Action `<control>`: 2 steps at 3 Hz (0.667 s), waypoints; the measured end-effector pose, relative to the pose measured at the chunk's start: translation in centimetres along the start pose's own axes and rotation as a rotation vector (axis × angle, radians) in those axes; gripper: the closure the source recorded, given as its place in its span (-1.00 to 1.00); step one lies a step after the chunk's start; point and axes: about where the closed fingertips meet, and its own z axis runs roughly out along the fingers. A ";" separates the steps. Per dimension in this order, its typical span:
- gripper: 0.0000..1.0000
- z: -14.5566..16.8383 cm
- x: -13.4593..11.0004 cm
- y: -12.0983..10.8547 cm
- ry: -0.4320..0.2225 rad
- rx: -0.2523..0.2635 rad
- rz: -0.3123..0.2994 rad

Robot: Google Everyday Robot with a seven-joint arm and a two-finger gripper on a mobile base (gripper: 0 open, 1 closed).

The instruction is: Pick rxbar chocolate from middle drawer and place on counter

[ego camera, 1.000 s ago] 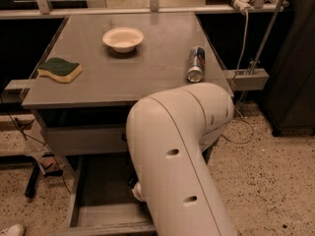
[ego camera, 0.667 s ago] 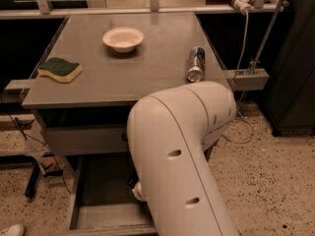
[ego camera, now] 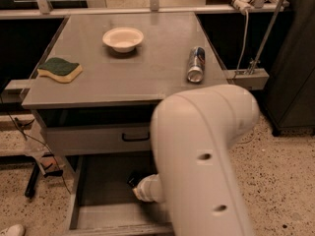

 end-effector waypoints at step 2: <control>1.00 -6.5 -2.5 -1.1 -0.231 -0.068 0.069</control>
Offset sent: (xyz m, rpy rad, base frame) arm 0.0095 -0.0484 0.1035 0.3204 -0.1539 -0.0827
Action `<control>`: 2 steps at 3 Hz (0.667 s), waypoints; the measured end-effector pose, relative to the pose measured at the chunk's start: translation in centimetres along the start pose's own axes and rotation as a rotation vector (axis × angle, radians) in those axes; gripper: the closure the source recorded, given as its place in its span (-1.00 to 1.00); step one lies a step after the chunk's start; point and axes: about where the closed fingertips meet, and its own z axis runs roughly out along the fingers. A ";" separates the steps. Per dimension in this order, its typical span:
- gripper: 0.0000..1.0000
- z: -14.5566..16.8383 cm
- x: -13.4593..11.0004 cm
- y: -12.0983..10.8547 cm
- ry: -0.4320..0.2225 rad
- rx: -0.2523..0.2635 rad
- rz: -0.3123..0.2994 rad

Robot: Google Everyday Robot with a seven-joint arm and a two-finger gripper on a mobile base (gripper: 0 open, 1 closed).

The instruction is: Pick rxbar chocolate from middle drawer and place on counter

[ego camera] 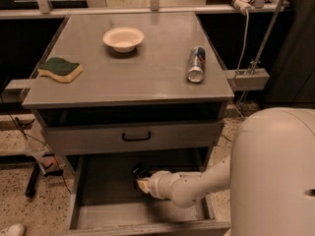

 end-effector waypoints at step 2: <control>1.00 -2.1 -2.0 1.1 -0.016 -0.003 -0.043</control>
Offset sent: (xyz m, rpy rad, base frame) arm -0.0145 0.0006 0.0863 -0.0189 -0.0991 0.0672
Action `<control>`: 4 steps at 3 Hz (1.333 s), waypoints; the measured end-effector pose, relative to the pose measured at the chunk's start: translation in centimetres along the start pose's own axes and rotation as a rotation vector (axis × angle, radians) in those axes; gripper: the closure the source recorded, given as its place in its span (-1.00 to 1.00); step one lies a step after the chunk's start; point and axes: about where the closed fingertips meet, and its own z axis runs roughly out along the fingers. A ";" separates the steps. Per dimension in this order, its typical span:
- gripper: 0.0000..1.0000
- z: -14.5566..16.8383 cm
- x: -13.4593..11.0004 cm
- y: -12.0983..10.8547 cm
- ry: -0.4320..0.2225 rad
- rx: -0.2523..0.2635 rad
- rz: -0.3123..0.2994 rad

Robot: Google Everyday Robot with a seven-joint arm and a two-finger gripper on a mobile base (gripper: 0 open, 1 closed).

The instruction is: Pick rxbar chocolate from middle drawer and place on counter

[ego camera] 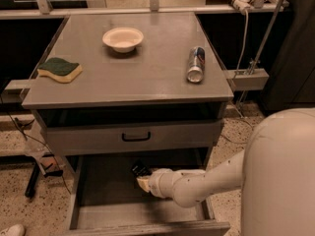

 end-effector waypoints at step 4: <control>1.00 -13.9 -4.6 1.8 0.018 0.180 -0.043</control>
Offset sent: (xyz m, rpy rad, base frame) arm -0.0711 -0.0601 0.1289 -0.1637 -0.0615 -0.1169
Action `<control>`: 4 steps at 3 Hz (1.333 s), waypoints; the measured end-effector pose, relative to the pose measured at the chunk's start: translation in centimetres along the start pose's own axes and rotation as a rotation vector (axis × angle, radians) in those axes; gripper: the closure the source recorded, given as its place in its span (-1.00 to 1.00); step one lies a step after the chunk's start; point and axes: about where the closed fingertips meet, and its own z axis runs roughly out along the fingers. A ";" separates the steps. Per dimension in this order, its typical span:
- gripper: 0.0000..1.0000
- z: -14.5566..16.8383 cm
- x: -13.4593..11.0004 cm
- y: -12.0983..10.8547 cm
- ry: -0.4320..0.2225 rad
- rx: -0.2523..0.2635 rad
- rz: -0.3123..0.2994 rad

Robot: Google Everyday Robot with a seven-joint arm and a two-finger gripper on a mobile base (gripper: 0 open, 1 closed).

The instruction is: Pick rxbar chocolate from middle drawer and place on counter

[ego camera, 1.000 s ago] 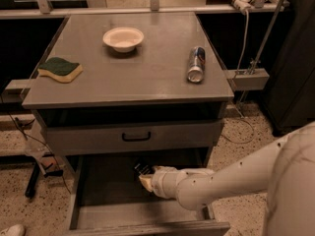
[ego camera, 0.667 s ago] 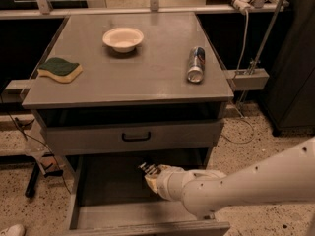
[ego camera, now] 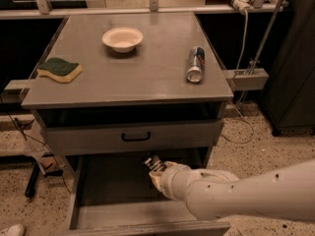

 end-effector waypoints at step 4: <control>1.00 -10.3 -11.2 5.2 -0.140 0.037 -0.175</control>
Offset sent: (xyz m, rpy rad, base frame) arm -0.0443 0.0227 0.1384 -0.0175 -0.1607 0.0424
